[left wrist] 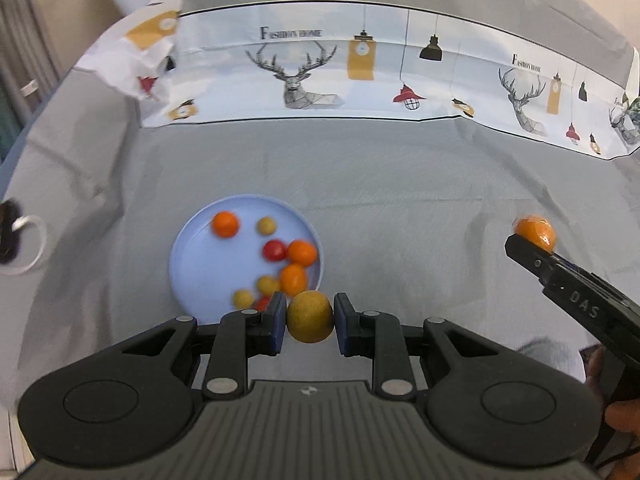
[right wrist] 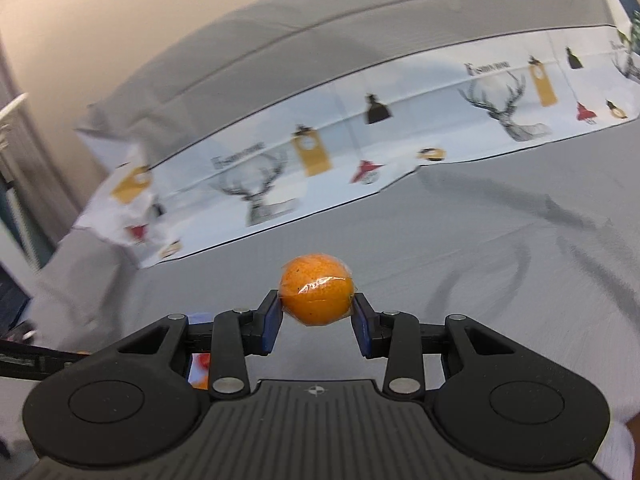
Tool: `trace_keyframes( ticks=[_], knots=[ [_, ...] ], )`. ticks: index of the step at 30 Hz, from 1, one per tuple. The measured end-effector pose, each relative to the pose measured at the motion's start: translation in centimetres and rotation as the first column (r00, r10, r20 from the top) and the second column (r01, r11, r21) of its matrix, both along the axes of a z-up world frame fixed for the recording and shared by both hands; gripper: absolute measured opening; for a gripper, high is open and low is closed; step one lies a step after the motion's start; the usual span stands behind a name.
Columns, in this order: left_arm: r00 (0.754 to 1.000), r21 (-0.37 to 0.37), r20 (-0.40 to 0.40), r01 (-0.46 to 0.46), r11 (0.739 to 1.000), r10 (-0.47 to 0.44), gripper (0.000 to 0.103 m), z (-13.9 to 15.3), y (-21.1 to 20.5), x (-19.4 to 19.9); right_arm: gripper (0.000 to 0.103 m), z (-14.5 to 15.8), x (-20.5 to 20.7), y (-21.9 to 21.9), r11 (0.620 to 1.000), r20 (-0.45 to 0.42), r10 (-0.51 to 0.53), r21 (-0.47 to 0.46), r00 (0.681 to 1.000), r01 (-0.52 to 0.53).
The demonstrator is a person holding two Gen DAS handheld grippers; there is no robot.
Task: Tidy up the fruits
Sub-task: 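Carry the orange with the right gripper while the left gripper carries the yellow fruit to the plate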
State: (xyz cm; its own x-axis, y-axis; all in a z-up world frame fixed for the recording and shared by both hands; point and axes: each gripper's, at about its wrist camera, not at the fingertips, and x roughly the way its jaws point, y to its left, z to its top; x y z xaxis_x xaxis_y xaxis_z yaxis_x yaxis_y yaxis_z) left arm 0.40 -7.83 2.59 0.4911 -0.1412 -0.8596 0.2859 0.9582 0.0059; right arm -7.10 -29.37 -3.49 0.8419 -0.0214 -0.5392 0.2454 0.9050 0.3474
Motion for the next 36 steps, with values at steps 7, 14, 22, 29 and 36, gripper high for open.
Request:
trace_keyframes(
  ticks=[7, 14, 22, 29, 36],
  knots=[
    [0.999, -0.044, 0.015, -0.046, 0.998, 0.047, 0.028, 1.1, 5.7, -4.7, 0.039, 2.6, -4.1, 6.1, 0.995, -0.004, 0.098, -0.028, 0.995, -0.098],
    [0.997, -0.083, 0.038, -0.067, 0.994, 0.07, 0.028, 1.5, 9.3, -8.4, 0.039, 3.3, -6.9, 10.5, 0.984, -0.03, 0.176, -0.018, 0.984, -0.177],
    [0.994, -0.118, 0.067, -0.077, 0.99, 0.085, 0.028, 1.4, 11.0, -11.5, 0.039, 3.7, -9.4, 14.1, 0.967, -0.045, 0.247, -0.059, 0.968, -0.249],
    [0.993, -0.147, 0.07, -0.084, 0.986, 0.095, 0.028, 1.1, 11.7, -12.8, 0.039, 4.4, -10.6, 15.6, 0.954, -0.048, 0.281, -0.096, 0.959, -0.284],
    [0.992, -0.158, 0.078, -0.082, 0.984, 0.095, 0.028, 1.2, 12.2, -13.1, 0.039, 4.7, -11.0, 16.3, 0.949, -0.048, 0.292, -0.112, 0.955, -0.295]
  ],
)
